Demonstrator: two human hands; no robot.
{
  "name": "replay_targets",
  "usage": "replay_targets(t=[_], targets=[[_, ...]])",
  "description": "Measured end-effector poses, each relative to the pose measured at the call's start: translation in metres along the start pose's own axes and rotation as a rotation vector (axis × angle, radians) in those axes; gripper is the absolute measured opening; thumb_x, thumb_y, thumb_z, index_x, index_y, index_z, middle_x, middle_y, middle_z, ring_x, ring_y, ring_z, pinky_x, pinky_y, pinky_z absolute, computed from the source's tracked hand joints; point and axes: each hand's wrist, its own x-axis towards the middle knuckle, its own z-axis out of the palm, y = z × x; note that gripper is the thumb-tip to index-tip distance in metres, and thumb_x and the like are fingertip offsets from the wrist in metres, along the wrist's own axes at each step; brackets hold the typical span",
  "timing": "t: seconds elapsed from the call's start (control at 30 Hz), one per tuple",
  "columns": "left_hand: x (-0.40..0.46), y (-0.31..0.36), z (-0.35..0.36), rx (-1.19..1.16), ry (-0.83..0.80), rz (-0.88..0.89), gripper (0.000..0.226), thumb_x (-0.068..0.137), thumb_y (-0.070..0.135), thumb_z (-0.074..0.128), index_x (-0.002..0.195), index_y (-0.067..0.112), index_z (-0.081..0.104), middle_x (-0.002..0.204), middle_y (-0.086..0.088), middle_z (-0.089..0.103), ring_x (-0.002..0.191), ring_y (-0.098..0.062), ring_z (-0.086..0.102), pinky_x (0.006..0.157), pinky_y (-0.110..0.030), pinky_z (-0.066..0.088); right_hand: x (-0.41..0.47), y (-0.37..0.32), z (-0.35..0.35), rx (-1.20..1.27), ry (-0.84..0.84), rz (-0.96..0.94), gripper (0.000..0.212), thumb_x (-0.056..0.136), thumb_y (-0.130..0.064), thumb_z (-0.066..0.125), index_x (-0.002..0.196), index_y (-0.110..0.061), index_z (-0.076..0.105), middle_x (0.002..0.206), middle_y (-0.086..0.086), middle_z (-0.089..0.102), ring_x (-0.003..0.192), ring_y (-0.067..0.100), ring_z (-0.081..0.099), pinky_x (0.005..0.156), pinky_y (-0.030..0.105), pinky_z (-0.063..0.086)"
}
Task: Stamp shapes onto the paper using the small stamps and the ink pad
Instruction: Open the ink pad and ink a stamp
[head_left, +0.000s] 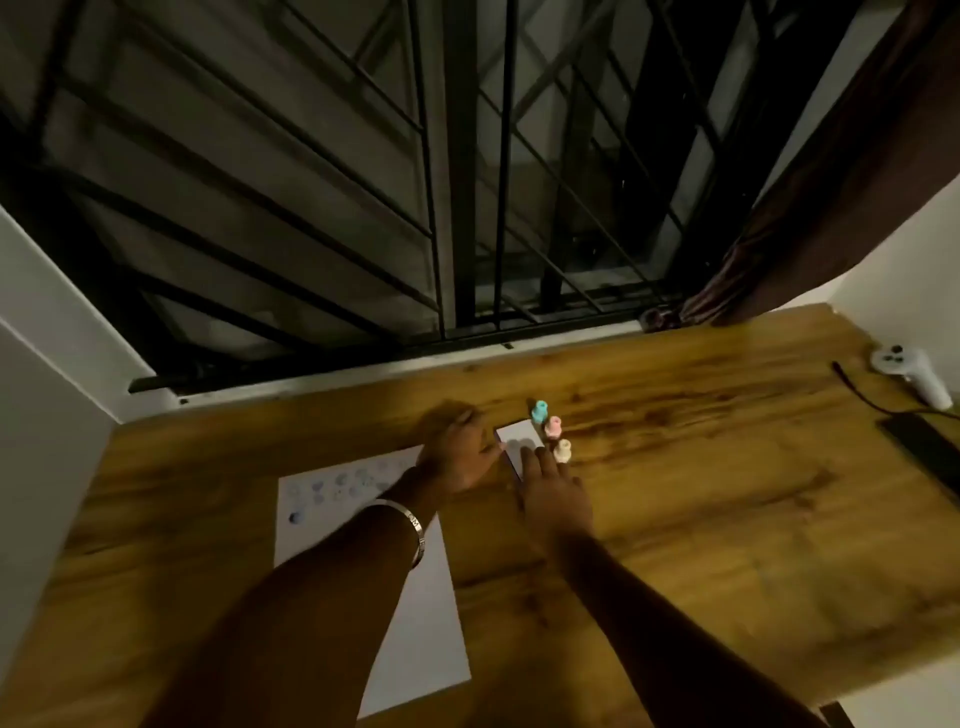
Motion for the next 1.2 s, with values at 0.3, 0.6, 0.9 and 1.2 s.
replay_targets(t=[0.3,0.6,0.9,1.2], targets=[[0.037,0.016,0.028,-0.013,-0.12,-0.073,0.05,0.098,0.026,0.046,0.145,0.013,0.034,0.148,-0.011,0.042,0.135,-0.028,0.04,0.112,-0.04,0.035,0.009,0.016,0.023,0.025,0.062,0.037,0.05,0.098,-0.036,0.04,0.144,-0.018,0.03,0.155,0.011,0.028,0.137,0.031,0.037,0.102,0.042,0.043],[0.053,0.019,0.033,-0.12,-0.131,-0.16,0.046,0.097,0.016,0.048,0.141,0.007,0.04,0.146,-0.014,0.043,0.133,-0.029,0.042,0.111,-0.04,0.037,0.01,0.018,0.036,0.08,0.12,0.063,0.045,0.096,-0.039,0.044,0.137,-0.023,0.039,0.151,0.019,0.03,0.131,0.035,0.043,0.099,0.044,0.045],[0.04,-0.002,0.031,-0.296,-0.209,-0.252,0.035,0.092,0.005,0.055,0.126,-0.002,0.054,0.13,-0.022,0.057,0.119,-0.033,0.055,0.102,-0.044,0.046,0.003,0.012,0.031,0.132,0.097,0.064,0.052,0.094,-0.036,0.05,0.141,-0.024,0.033,0.151,0.015,0.032,0.133,0.033,0.039,0.103,0.042,0.044],[-0.001,-0.036,0.01,-0.484,-0.146,-0.27,0.033,0.092,0.005,0.056,0.124,0.0,0.058,0.125,-0.02,0.061,0.116,-0.033,0.058,0.099,-0.042,0.049,-0.003,-0.012,0.024,0.216,0.14,-0.023,0.067,0.081,-0.042,0.065,0.137,-0.022,0.037,0.138,0.007,0.05,0.121,0.027,0.05,0.092,0.035,0.049]])
